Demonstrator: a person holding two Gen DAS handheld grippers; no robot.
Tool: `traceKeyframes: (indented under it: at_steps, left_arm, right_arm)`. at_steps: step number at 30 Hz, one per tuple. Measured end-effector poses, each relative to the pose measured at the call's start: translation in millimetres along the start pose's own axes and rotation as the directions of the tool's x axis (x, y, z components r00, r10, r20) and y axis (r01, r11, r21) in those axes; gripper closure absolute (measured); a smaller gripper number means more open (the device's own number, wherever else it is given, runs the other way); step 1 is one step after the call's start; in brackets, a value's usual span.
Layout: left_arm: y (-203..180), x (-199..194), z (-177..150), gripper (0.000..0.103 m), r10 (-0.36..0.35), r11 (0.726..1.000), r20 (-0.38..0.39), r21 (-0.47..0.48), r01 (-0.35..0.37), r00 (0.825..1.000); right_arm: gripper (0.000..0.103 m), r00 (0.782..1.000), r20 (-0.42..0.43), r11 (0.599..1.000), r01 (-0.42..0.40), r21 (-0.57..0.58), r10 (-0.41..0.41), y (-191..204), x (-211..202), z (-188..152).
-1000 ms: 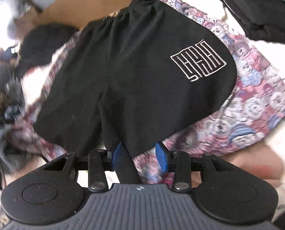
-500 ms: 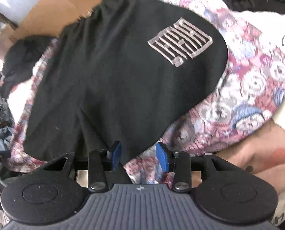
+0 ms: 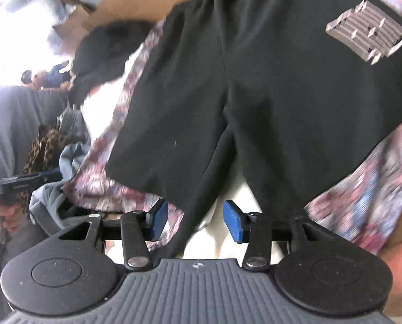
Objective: Fold clothes
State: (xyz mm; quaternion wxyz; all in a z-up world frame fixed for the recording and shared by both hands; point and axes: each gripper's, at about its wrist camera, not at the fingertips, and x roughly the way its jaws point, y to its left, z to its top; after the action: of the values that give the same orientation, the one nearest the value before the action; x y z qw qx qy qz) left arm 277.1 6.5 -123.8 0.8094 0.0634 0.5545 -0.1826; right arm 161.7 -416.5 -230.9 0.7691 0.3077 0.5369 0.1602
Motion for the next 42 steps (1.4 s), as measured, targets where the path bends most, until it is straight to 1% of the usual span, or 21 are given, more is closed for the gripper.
traceKeyframes:
  at_steps: [4,7,9,12,13,14,15,16,17,20,23,25,27,28,30,31,32,34,35,39,42]
  left_arm:
    - [1.9,9.9,-5.6,0.071,-0.007,1.0,-0.021,-0.008,0.006,1.0]
    - [3.8,14.6,-9.6,0.071,-0.005,1.0,-0.032,-0.011,0.005,0.999]
    - [4.3,13.7,-12.0,0.071,-0.008,1.0,-0.029,-0.014,0.007,1.0]
    - [4.1,12.7,-14.0,0.071,-0.007,1.0,-0.025,-0.011,0.007,1.0]
    - [4.0,12.3,-14.3,0.071,-0.006,1.0,-0.023,-0.01,0.006,1.0]
    - [3.9,12.0,-14.5,0.071,-0.006,1.0,-0.022,-0.008,0.006,1.0]
    - [3.7,11.6,-14.8,0.071,-0.005,1.0,-0.021,-0.007,0.005,1.0]
    - [3.6,11.2,-15.0,0.071,-0.005,1.0,-0.02,-0.005,0.005,1.0]
    - [4.1,10.0,-14.5,0.071,-0.005,1.0,-0.018,-0.005,0.005,1.0]
    - [5.6,6.2,-12.9,0.071,-0.007,1.0,-0.012,-0.004,0.007,1.0]
    - [8.3,1.4,-10.0,0.071,-0.009,1.0,-0.001,-0.013,0.009,1.0]
    - [9.7,-1.3,-8.2,0.071,-0.016,1.0,0.004,-0.021,0.016,1.0]
    - [8.7,-2.7,-7.0,0.071,-0.032,0.999,0.005,-0.023,0.032,0.999]
    - [7.4,-1.7,-6.5,0.071,-0.038,0.999,0.004,-0.019,0.038,0.999]
    - [4.7,0.4,-5.5,0.07,-0.049,0.999,0.001,-0.012,0.049,0.999]
    - [3.4,4.0,-5.0,0.07,-0.047,0.999,-0.006,-0.008,0.047,0.999]
    - [2.2,7.6,-4.6,0.07,-0.046,0.999,-0.013,-0.005,0.046,0.999]
    - [1.2,15.8,-4.2,0.07,-0.046,0.999,-0.031,-0.006,0.046,0.998]
    - [1.4,20.8,-3.9,0.07,-0.039,0.999,-0.045,-0.005,0.038,0.998]
    - [4.2,39.0,-7.8,0.067,-0.004,1.0,-0.109,-0.006,0.003,0.994]
    - [7.0,44.7,-14.3,0.066,-0.014,1.0,-0.126,-0.012,0.013,0.992]
  right_arm:
    - [0.05,0.996,-0.058,0.995,-0.065,0.081,0.07,2.4,18.3,-10.9]
    - [0.052,0.993,-0.079,0.993,-0.077,0.094,0.084,9.5,30.4,-19.1]
    - [0.053,0.992,-0.079,0.991,-0.087,0.102,0.096,12.3,36.3,-22.7]
    - [0.066,0.989,-0.067,0.984,-0.12,0.13,0.13,13.1,39.1,-23.0]
    - [0.075,0.989,-0.06,0.983,-0.123,0.134,0.132,12.6,37.6,-23.1]
    - [0.09,0.99,-0.054,0.983,-0.123,0.136,0.131,11.9,35.4,-23.0]
    - [0.097,0.99,-0.047,0.983,-0.122,0.138,0.13,11.2,33.1,-22.8]
    - [0.102,0.991,-0.041,0.983,-0.121,0.14,0.128,10.5,30.8,-22.6]
    - [0.102,0.991,-0.035,0.983,-0.123,0.139,0.129,10.5,27.4,-23.7]
    - [0.103,0.992,-0.022,0.986,-0.124,0.115,0.127,10.9,13.9,-26.6]
    - [0.103,0.998,-0.039,0.993,-0.053,0.108,0.057,8.3,8.9,-30.2]
    - [0.103,0.997,-0.073,0.994,-0.008,0.11,0.016,5.6,12.0,-35.1]
    - [0.103,0.996,-0.09,0.994,0.018,0.105,-0.008,6.2,13.2,-38.4]
    - [0.1,0.996,-0.089,0.994,0.025,0.106,-0.016,6.7,12.3,-39.2]
    - [0.099,0.997,-0.076,0.993,0.03,0.112,-0.022,7.2,8.7,-40.5]
    - [0.096,0.998,-0.064,0.993,0.026,0.114,-0.018,6.9,6.0,-41.3]
    - [0.091,0.999,-0.049,0.994,0.021,0.111,-0.016,7.4,2.8,-41.8]
    - [0.076,1.0,-0.014,0.995,0.013,0.101,-0.012,8.3,-4.1,-42.4]
    - [0.073,1.0,0.003,0.995,0.008,0.096,-0.008,8.6,-7.2,-42.2]
    - [0.071,0.999,0.05,0.996,-0.011,0.089,0.007,8.0,-15.8,-39.4]
    - [0.071,0.997,0.071,0.995,-0.011,0.096,0.005,7.3,-16.7,-36.7]
